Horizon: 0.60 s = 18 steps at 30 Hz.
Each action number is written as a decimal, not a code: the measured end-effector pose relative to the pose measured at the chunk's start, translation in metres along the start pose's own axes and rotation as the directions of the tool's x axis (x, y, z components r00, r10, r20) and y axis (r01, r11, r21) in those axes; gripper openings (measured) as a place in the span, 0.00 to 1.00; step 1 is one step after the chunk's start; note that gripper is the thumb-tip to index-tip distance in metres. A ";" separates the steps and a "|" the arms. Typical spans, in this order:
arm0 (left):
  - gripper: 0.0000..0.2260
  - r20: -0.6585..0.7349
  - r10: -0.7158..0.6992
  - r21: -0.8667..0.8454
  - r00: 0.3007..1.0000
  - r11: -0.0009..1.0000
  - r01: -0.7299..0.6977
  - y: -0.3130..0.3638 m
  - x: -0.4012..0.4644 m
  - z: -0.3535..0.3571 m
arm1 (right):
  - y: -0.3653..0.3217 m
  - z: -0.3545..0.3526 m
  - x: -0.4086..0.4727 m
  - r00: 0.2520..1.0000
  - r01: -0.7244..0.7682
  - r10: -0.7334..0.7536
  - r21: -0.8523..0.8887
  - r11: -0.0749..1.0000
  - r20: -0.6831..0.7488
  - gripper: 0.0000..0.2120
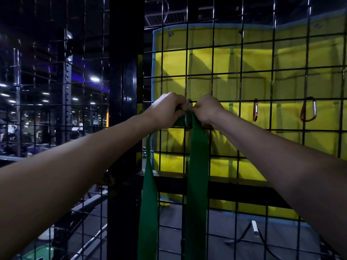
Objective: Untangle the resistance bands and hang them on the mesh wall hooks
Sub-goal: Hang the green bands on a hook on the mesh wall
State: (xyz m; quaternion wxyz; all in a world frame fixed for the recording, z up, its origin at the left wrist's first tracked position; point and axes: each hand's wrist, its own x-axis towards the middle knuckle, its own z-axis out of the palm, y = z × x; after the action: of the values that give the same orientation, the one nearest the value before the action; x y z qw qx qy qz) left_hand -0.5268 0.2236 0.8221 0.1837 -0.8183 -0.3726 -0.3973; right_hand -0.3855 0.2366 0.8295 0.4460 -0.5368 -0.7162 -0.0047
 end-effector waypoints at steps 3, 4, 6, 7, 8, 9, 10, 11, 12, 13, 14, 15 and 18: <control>0.03 0.031 -0.044 -0.072 0.999 0.996 0.046 -0.004 0.002 0.001 | -0.001 0.001 -0.001 1.000 -0.010 0.010 -0.011 1.000 -0.013 0.18; 0.02 0.039 -0.049 -0.080 0.998 0.995 0.052 -0.006 0.003 0.000 | -0.001 0.001 -0.001 1.000 -0.012 0.012 -0.010 1.000 -0.023 0.20; 0.04 0.055 -0.051 -0.065 0.997 0.996 0.054 -0.009 0.004 -0.002 | -0.001 0.002 0.000 0.999 -0.020 0.020 -0.003 1.000 -0.040 0.21; 0.05 0.062 -0.051 -0.042 0.997 0.998 0.053 -0.010 0.005 -0.002 | -0.001 0.003 0.001 0.999 -0.023 0.023 -0.010 1.000 -0.045 0.21; 0.07 0.061 -0.050 -0.022 0.997 0.998 0.051 -0.010 0.004 -0.003 | -0.002 0.003 0.001 0.999 -0.026 0.024 -0.024 0.999 -0.046 0.20; 0.08 0.052 -0.044 -0.009 0.998 0.999 0.044 -0.010 0.003 -0.002 | -0.002 0.003 0.001 0.999 -0.025 0.024 -0.037 0.999 -0.045 0.19; 0.08 0.039 -0.034 0.002 0.999 0.999 0.034 -0.010 0.003 -0.002 | -0.003 0.004 0.001 0.999 -0.025 0.023 -0.042 0.999 -0.045 0.18; 0.09 0.024 -0.026 0.012 0.999 1.000 0.026 -0.009 0.002 -0.001 | -0.002 0.005 0.001 0.999 -0.024 0.022 -0.037 0.999 -0.050 0.17; 0.09 0.014 -0.026 0.024 1.000 0.999 0.026 -0.009 0.001 0.000 | -0.002 0.005 0.001 0.998 -0.024 0.022 -0.031 0.999 -0.055 0.16; 0.09 0.005 -0.029 0.039 1.000 0.999 0.029 -0.008 0.001 0.001 | -0.003 0.006 0.000 0.998 -0.023 0.021 -0.030 0.999 -0.061 0.16; 0.09 0.001 -0.037 0.053 0.999 0.998 0.037 -0.008 0.001 0.002 | -0.003 0.006 -0.001 0.998 -0.023 0.021 -0.033 0.999 -0.065 0.16; 0.09 0.002 -0.044 0.061 0.999 0.997 0.044 -0.008 0.001 0.003 | -0.003 0.006 -0.002 0.998 -0.023 0.021 -0.035 0.999 -0.065 0.15; 0.09 0.021 -0.045 0.084 0.999 0.996 0.043 -0.006 0.000 0.006 | -0.003 0.003 -0.004 0.997 -0.036 0.036 0.001 0.999 -0.064 0.18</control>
State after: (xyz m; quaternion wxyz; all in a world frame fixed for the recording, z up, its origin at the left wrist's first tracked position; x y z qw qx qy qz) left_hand -0.5286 0.2315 0.8180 0.2046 -0.8060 -0.4089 -0.3758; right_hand -0.3900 0.2338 0.8268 0.4686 -0.5492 -0.6918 -0.0142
